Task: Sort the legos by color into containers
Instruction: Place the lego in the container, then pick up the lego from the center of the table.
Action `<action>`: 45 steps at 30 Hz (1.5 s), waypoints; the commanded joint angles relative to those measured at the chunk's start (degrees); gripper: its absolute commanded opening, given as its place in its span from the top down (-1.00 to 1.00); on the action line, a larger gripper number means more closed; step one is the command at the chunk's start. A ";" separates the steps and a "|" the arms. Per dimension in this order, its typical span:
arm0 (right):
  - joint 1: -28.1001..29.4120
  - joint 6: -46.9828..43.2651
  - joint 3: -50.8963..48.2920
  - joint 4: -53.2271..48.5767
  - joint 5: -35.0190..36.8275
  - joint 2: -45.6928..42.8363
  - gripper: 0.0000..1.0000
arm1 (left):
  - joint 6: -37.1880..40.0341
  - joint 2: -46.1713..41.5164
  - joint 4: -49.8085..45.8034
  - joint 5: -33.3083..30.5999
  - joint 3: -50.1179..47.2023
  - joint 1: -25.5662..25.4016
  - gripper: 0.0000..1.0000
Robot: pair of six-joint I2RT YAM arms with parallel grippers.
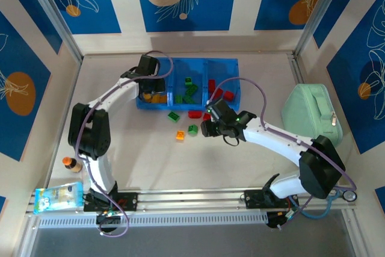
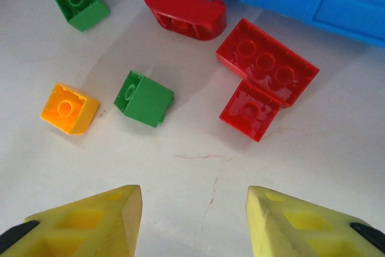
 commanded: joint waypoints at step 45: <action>11.23 -5.94 31.59 -12.58 -4.29 35.13 -0.33 | -2.21 -42.99 2.74 2.15 -40.13 1.76 -0.23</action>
